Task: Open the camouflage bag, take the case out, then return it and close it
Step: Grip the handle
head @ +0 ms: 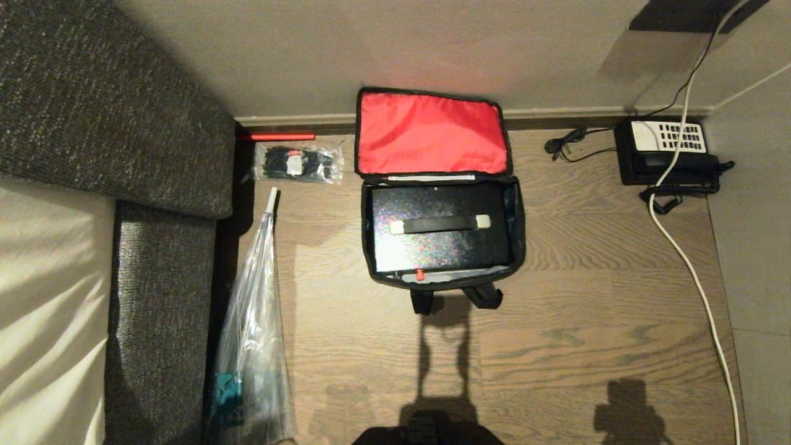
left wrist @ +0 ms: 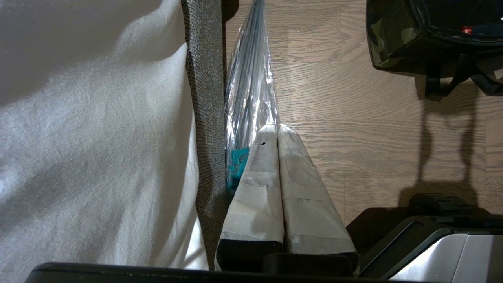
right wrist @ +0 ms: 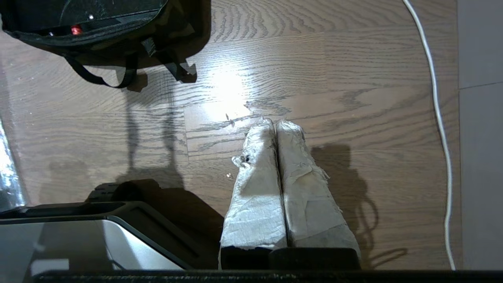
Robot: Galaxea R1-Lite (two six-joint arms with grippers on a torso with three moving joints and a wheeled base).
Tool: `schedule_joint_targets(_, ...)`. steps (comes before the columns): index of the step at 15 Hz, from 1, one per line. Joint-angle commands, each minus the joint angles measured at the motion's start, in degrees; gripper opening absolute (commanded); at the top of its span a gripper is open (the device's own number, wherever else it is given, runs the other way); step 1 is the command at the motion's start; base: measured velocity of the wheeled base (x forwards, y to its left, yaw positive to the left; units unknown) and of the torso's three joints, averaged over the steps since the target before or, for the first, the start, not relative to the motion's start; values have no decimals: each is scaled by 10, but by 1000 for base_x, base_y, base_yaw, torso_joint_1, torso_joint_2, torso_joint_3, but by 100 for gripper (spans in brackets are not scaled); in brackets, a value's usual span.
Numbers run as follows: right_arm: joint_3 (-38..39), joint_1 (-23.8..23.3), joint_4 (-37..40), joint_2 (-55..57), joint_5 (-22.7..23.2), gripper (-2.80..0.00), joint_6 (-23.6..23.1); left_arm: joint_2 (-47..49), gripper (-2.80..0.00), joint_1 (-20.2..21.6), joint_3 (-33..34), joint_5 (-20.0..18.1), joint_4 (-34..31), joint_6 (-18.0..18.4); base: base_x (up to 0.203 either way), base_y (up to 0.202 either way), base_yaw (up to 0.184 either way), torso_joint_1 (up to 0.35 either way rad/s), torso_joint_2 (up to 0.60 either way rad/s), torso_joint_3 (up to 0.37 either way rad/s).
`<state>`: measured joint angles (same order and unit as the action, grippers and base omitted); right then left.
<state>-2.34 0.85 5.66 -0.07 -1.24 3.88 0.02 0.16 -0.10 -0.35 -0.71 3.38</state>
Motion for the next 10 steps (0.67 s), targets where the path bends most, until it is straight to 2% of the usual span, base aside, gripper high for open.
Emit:
schedule_joint_targets(1, 3, 1, -11, -18, -1, -280, 5, -1, -280, 0, 0, 0, -1, -1, 0, 0, 0, 0, 0, 0)
schedule_joint_targets(5, -14, 1, 30, -16, 7, -280, -21, -1, -280, 0, 0, 0, 0, 0, 0, 0, 0, 0, 0, 0)
schedule_joint_targets(6, -16, 1, 35, -16, 4, -280, -3, -1, -280, 0, 0, 0, 0, -1, 0, 0, 0, 0, 0, 0)
schedule_joint_targets(8, -13, 0, 26, -16, -8, -280, 15, -1, -280, 0, 0, 0, 0, -1, 0, 0, 0, 0, 0, 0)
schedule_joint_targets(10, -5, 1, -8, -16, -6, -280, 3, -1, -280, 0, 0, 0, -1, -1, 0, 0, 0, 0, 0, 0)
